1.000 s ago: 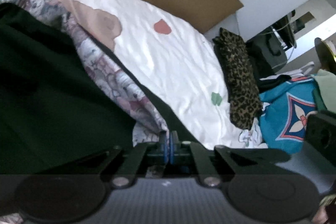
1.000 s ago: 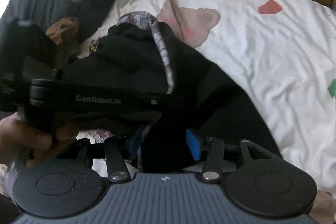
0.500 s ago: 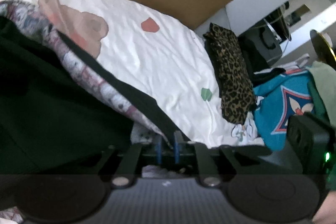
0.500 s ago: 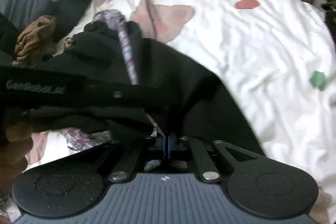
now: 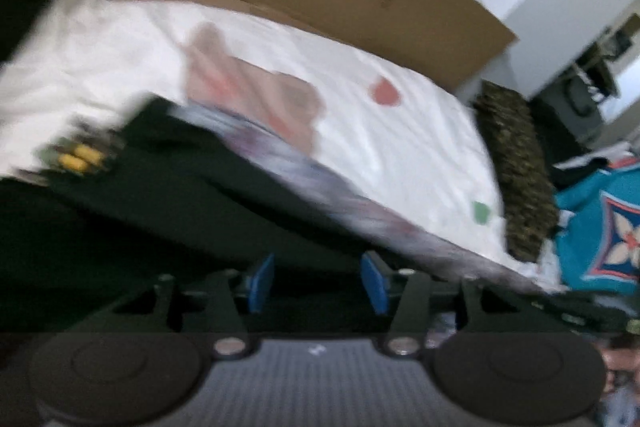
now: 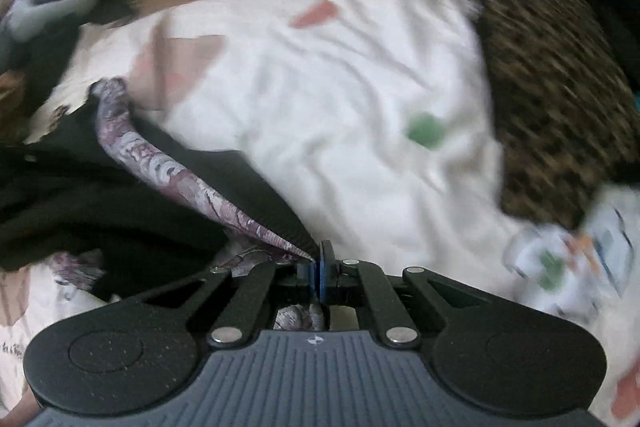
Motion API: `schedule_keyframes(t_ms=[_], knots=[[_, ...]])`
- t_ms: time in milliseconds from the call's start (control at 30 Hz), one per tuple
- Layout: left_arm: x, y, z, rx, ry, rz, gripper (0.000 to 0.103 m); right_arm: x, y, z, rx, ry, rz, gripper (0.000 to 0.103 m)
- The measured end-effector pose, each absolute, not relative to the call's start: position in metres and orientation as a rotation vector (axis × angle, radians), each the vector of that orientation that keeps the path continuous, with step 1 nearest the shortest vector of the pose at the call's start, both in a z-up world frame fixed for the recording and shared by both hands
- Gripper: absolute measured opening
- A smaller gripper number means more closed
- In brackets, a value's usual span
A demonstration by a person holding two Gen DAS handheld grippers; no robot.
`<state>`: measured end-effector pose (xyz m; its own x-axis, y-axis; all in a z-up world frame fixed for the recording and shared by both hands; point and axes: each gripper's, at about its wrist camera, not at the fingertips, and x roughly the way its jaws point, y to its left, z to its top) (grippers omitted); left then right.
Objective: Fold clothes
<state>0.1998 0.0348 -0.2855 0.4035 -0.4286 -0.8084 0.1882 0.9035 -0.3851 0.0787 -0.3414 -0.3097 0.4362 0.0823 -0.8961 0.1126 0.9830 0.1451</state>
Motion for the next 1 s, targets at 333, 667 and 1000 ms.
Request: schedule_keyframes(t_ms=[333, 667, 1000], knots=[[0.217, 0.081, -0.282, -0.266, 1.03, -0.219, 0.059, 0.051, -0.382, -0.315, 0.211, 1.192, -0.118, 0.0], [0.235, 0.069, -0.307, -0.149, 1.075, -0.173, 0.073, 0.028, -0.397, -0.336, 0.208, 1.329, -0.17, 0.0], [0.247, 0.067, -0.315, -0.078, 1.078, -0.075, 0.077, 0.03, -0.399, -0.325, 0.278, 1.306, -0.125, 0.033]])
